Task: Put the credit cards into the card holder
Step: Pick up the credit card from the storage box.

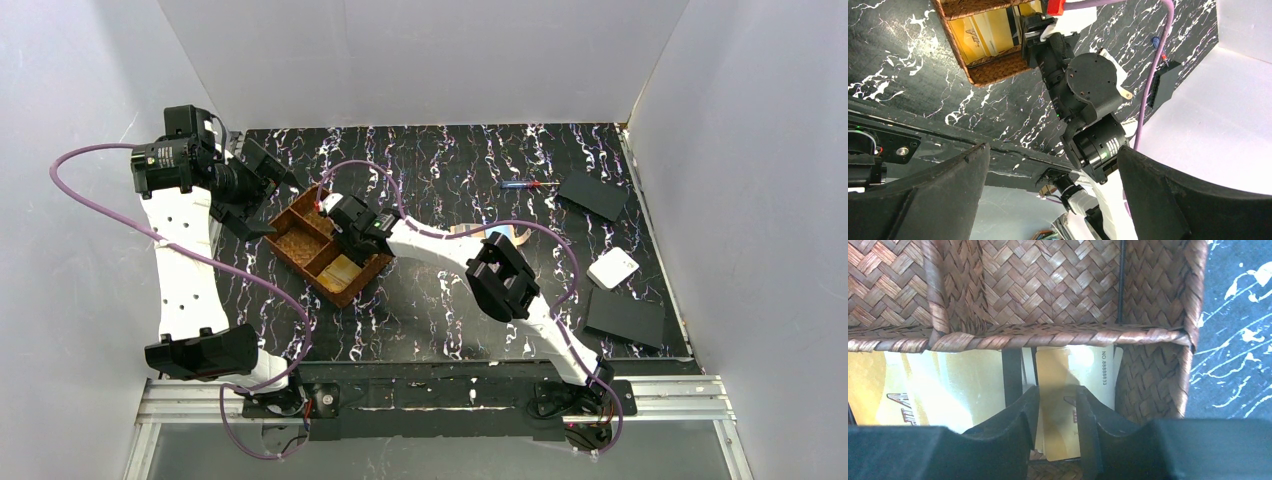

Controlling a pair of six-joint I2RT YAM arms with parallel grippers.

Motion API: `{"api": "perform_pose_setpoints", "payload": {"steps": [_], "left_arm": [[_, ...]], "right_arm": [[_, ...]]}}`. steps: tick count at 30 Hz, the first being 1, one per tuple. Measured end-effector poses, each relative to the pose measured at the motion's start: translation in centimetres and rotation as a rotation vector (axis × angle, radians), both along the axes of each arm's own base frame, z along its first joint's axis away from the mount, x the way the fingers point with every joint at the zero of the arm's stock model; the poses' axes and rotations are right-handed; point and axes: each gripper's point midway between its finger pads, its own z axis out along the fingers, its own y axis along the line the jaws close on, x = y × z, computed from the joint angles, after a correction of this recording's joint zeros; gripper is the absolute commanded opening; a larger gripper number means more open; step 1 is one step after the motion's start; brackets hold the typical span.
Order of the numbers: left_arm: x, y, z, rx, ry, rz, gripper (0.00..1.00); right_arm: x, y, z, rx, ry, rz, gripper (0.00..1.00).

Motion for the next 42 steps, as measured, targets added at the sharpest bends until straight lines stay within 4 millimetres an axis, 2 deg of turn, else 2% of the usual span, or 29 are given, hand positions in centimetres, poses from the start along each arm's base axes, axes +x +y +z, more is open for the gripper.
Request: {"api": "perform_pose_setpoints", "payload": {"steps": [4,9,12,17,23,25,29,31,35,40,42], "left_arm": [[0.0,0.0,0.0,0.001,0.001,0.000,0.98],[-0.2,0.3,-0.8,0.017,0.026,0.011,0.98],[-1.1,0.4,-2.6,0.010,0.097,0.036,0.98],[-3.9,1.2,-7.2,-0.015,0.292,0.165,0.98],[-6.4,3.0,-11.2,0.004,0.471,0.363,0.98],[-7.1,3.1,-12.5,0.001,0.528,0.404,0.95],[-7.6,3.0,-14.7,-0.008,0.584,0.428,0.83],[-7.0,2.9,-15.9,-0.020,0.570,0.418,0.85],[-6.0,2.2,-18.3,-0.049,0.525,0.369,0.88],[-6.7,0.8,-21.7,-0.108,0.537,0.343,0.89],[-6.6,0.6,-22.3,-0.113,0.524,0.332,0.91]], "right_arm": [[0.4,-0.3,0.7,-0.013,-0.018,-0.014,0.39],[1.3,-0.8,1.1,-0.037,-0.067,-0.027,0.51],[1.6,-0.8,1.7,-0.042,-0.084,-0.022,0.57],[1.4,-0.3,2.2,-0.021,-0.072,-0.005,0.66],[0.1,-0.8,-0.1,-0.044,-0.020,0.028,0.70],[0.2,-0.6,0.0,-0.030,-0.028,0.030,0.68],[0.4,-0.9,0.0,-0.042,-0.044,0.021,0.55],[0.7,-1.2,0.0,-0.054,-0.056,0.007,0.50],[1.1,-1.5,0.4,-0.066,-0.077,-0.016,0.48],[1.6,-1.7,0.8,-0.070,-0.100,-0.036,0.49],[1.7,-1.7,0.8,-0.072,-0.103,-0.038,0.49]]}}
